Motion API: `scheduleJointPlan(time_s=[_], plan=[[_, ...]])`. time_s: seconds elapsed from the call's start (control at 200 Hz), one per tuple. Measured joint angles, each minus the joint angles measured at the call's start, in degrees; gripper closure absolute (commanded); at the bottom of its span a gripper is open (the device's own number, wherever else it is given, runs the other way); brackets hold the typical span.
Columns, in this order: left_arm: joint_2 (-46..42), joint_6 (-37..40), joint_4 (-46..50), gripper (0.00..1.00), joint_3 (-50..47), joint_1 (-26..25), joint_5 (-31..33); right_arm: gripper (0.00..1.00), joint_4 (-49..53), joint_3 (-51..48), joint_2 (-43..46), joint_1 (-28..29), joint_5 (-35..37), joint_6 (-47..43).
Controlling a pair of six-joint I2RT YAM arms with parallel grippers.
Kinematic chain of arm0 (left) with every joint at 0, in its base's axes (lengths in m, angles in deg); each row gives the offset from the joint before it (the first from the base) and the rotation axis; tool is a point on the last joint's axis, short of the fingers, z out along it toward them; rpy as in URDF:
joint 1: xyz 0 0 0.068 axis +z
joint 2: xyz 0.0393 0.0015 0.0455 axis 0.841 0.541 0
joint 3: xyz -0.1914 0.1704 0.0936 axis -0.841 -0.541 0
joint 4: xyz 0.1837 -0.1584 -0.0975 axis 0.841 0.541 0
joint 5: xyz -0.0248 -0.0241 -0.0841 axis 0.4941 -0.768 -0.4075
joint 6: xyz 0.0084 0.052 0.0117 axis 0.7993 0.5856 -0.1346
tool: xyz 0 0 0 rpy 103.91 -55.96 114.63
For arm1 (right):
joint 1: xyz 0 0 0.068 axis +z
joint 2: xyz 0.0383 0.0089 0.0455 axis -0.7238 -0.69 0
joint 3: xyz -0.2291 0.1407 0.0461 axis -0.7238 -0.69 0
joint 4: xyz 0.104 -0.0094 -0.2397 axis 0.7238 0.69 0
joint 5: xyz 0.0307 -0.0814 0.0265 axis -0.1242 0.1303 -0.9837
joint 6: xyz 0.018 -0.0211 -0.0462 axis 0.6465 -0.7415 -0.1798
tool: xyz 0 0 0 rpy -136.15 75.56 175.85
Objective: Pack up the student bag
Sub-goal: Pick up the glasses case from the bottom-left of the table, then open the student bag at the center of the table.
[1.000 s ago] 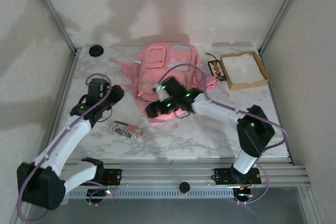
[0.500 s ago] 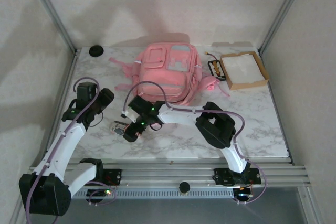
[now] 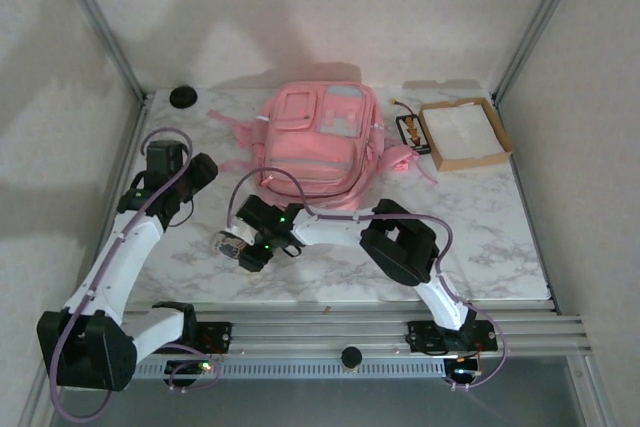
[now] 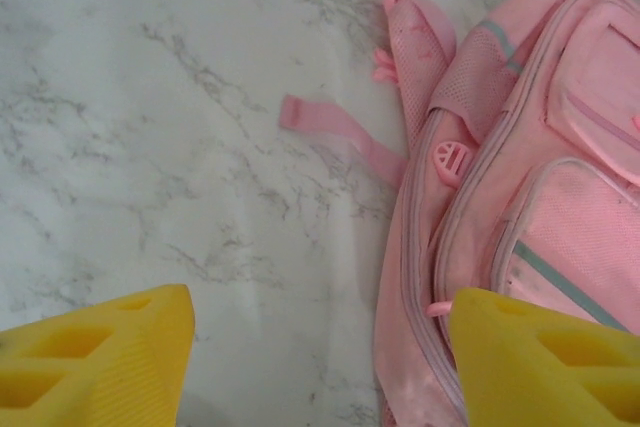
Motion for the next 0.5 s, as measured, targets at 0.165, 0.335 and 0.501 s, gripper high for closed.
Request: scheduleJointPlan(time_s=[0.165, 0.335, 0.501], plan=[[3.74, 4.22, -1.42, 0.36, 3.52, -0.63, -0.04, 0.57, -0.26, -10.05, 10.08, -2.67, -1.53, 2.67], [8.44, 11.85, -2.93, 0.43, 9.44, -3.43, -1.29, 0.59, -1.99, -20.26, 26.71, -8.61, -3.34, 7.63], [14.91, 25.66, -4.72, 0.42, 16.81, -12.22, -3.72, 0.63, 0.17, -25.99, 42.51, -17.35, -5.68, 12.81]])
